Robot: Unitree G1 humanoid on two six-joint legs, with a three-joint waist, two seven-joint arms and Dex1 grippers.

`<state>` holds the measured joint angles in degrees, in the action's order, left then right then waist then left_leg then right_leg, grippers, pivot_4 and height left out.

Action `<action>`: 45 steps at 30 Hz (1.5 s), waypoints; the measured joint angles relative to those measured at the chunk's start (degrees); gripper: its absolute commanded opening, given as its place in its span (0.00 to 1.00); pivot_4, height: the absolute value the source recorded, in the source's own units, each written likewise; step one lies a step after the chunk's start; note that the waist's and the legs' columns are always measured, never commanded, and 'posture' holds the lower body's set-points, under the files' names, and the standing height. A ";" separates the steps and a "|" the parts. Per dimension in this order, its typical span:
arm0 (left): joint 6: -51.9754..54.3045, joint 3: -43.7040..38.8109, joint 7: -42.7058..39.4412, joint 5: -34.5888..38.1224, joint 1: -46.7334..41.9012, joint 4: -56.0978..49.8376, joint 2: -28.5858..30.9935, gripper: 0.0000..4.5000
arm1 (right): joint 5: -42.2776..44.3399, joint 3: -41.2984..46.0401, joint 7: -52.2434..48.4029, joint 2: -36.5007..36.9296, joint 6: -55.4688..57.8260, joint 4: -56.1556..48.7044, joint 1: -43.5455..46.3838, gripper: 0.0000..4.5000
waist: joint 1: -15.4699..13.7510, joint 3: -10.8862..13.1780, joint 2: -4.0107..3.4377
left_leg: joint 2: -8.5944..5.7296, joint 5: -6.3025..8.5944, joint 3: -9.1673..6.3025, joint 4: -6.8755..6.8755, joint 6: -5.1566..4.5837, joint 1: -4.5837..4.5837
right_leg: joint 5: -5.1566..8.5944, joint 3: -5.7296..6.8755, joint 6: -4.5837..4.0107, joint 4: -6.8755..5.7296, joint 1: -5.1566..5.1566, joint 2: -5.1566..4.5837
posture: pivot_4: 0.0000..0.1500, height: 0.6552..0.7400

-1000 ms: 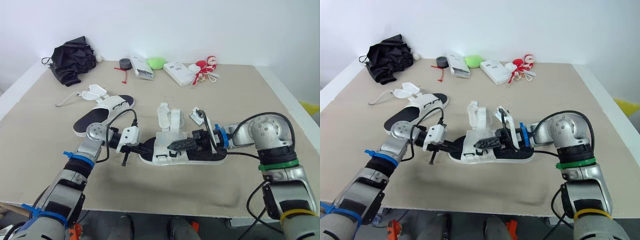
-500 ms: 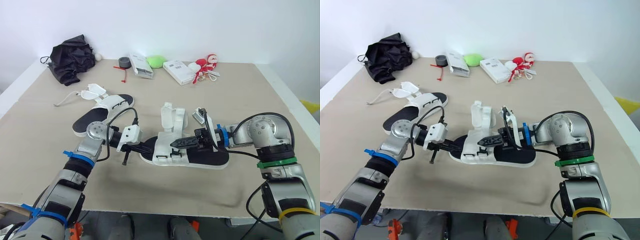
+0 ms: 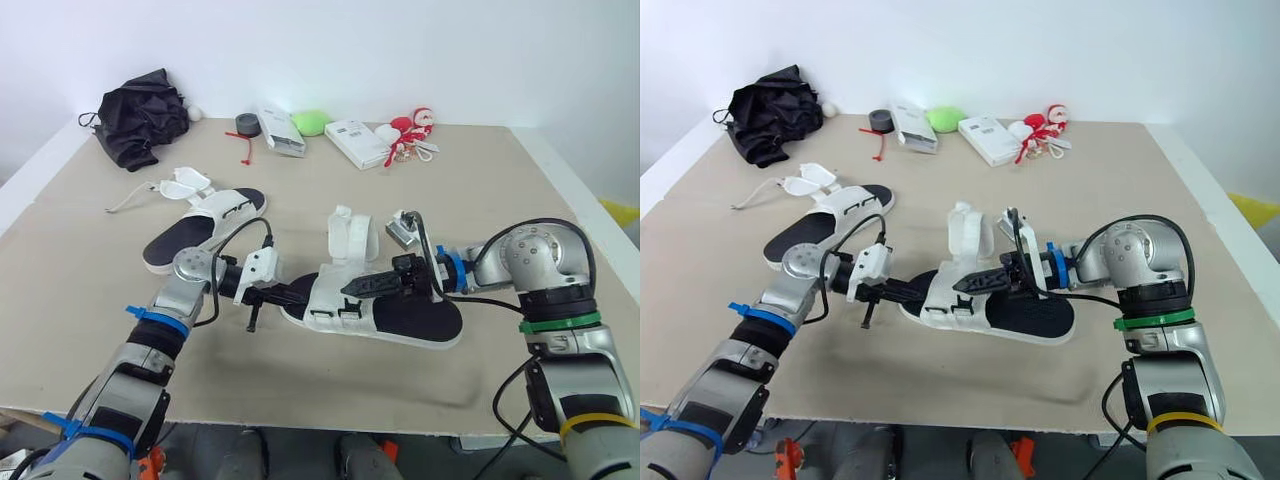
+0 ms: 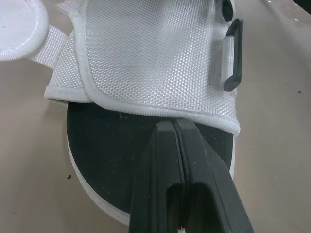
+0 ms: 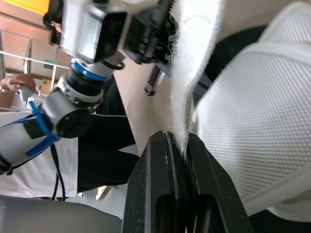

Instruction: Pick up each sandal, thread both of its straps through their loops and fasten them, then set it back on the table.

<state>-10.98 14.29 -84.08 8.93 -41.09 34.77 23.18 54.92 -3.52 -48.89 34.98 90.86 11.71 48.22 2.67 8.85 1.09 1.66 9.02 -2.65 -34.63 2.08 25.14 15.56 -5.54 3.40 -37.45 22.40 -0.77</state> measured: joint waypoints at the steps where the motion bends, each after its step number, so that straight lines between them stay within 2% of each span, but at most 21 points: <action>1: -0.30 -0.04 0.09 0.00 0.46 -0.53 0.38 0.00 | -0.61 -0.02 -1.03 0.52 -1.08 0.17 0.19 0.01 | 0.03 0.00 0.00 | 0.03 0.00 0.00 0.00 0.00 -0.02 | -0.01 -0.01 -0.02 -0.01 0.00 0.04 | 1.00 0.98; 16: 4.62 -0.42 2.63 0.17 6.59 -12.09 3.07 0.00 | -6.63 -3.81 -5.59 0.26 -4.88 3.87 1.38 0.01 | 0.21 -0.01 -0.01 | 0.05 0.18 0.00 0.01 -0.25 -0.09 | 0.20 -0.04 -0.39 -0.50 0.11 0.12 | 1.00 0.98; 26: 4.71 -0.46 3.26 0.14 7.48 -13.37 3.54 0.00 | -4.37 -2.11 -5.89 -2.04 1.19 4.01 2.92 0.01 | 0.20 -0.01 -0.01 | 0.06 0.19 -0.02 0.00 -0.27 -0.13 | 0.28 0.00 -0.55 -0.70 0.17 0.13 | 1.00 0.98; 32: 3.28 -0.25 3.27 0.03 7.23 -12.24 3.62 0.00 | -1.38 -2.63 -4.49 -1.54 1.50 1.28 0.99 0.01 | 0.22 -0.02 -0.01 | 0.07 0.19 -0.02 -0.02 -0.28 -0.17 | 0.29 0.00 -0.55 -0.74 0.15 0.15 | 1.00 0.98; 38: 2.68 0.00 3.27 0.02 6.80 -11.54 3.61 0.00 | -2.82 -2.63 -2.28 -2.04 1.17 1.33 0.84 0.01 | 0.22 -0.02 -0.01 | 0.08 0.19 -0.02 -0.06 -0.28 -0.29 | 0.32 -0.01 -0.49 -0.76 0.05 0.16 | 1.00 0.98; 43: 2.60 0.11 3.30 -0.01 6.62 -11.29 3.66 0.00 | -4.77 1.01 -2.11 -3.00 0.02 10.21 8.14 0.01 | 0.23 -0.01 -0.03 | 0.09 0.19 0.02 -0.06 -0.28 -0.39 | 0.33 -0.06 -0.45 -0.79 -0.01 0.17 | 1.00 0.98; 45: 2.60 0.17 3.24 -0.01 6.65 -11.28 3.66 0.00 | -4.71 2.07 -2.37 -2.91 0.02 10.66 9.27 0.01 | 0.21 -0.02 -0.02 | 0.09 0.19 0.01 -0.05 -0.29 -0.40 | 0.34 -0.04 -0.47 -0.79 -0.04 0.17 | 1.00 0.98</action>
<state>-8.38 14.47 -80.84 8.92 -34.43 23.49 26.83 50.21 -1.45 -51.26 32.07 90.88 22.37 57.49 2.87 8.84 1.07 1.75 9.22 -2.64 -34.68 1.80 24.74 15.90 -5.59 2.92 -38.23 22.35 -0.59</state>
